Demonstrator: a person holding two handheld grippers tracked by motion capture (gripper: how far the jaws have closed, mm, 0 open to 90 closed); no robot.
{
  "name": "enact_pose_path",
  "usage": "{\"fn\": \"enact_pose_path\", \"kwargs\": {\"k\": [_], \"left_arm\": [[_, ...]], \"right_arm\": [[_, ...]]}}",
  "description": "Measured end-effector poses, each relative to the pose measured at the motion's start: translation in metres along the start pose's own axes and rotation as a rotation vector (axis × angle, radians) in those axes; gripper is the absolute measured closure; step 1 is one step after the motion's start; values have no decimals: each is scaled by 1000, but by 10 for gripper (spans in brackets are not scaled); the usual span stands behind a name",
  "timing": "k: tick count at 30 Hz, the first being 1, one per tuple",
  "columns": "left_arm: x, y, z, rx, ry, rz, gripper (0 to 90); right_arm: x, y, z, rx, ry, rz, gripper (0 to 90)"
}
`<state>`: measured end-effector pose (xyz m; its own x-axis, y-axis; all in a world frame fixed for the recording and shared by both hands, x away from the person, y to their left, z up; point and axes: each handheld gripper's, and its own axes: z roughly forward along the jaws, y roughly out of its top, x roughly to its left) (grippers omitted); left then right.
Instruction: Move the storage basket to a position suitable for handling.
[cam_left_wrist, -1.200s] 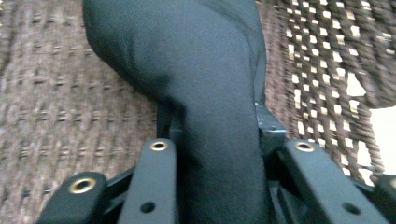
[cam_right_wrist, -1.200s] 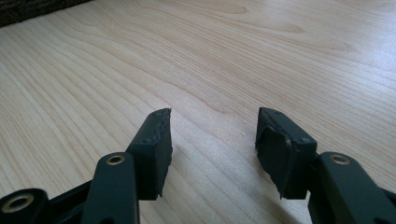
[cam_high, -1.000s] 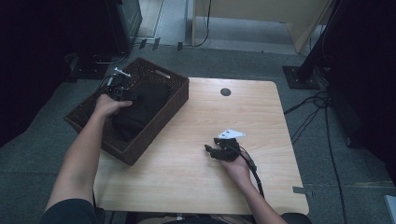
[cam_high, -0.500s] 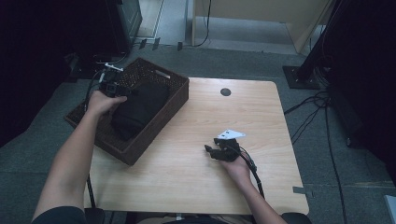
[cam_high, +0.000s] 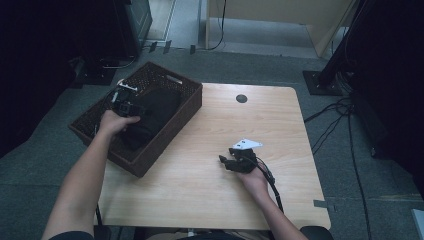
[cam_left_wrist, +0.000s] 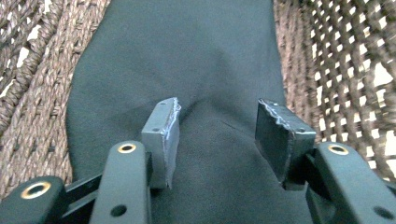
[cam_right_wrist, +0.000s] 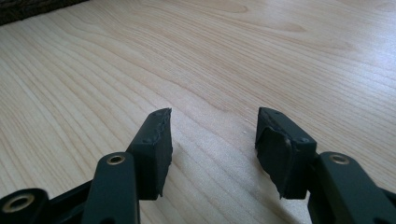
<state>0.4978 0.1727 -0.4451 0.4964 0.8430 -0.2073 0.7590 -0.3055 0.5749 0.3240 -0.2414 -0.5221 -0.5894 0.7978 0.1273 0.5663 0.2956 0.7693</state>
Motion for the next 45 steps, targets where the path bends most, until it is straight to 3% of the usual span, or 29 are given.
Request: {"fn": "enact_pose_path", "kwargs": {"k": [4,9,14,17,24,26,28,31,33,37,45], "left_arm": [[4,-4,7,17,35,6,462],[5,-9,12,-2,39,16,446],[2,-5,2,3,22,4,472],[-1,-4,-7,10,5,24,505],[-16,-14,-26,-77,-9,55,593],[-20,-21,-26,-88,10,55,604],[-23,-26,-25,-79,8,64,616],[-26,-30,-23,-71,46,111,608],[-25,-33,-20,-44,51,113,580],[-25,-39,-13,-5,76,154,584],[-26,-42,-3,-4,60,136,589]], "right_arm": [[0,0,0,-1,0,0,463],[0,0,0,1,0,2,465],[0,0,0,1,1,6,465],[0,0,0,1,-1,1,465],[0,0,0,0,-2,-3,465],[1,0,0,2,-2,-3,465],[1,0,0,1,-4,-3,465],[1,0,0,0,-4,-3,465],[1,0,0,2,-2,-2,465],[0,0,0,0,-1,2,467],[-1,-1,0,-3,4,6,469]]}}
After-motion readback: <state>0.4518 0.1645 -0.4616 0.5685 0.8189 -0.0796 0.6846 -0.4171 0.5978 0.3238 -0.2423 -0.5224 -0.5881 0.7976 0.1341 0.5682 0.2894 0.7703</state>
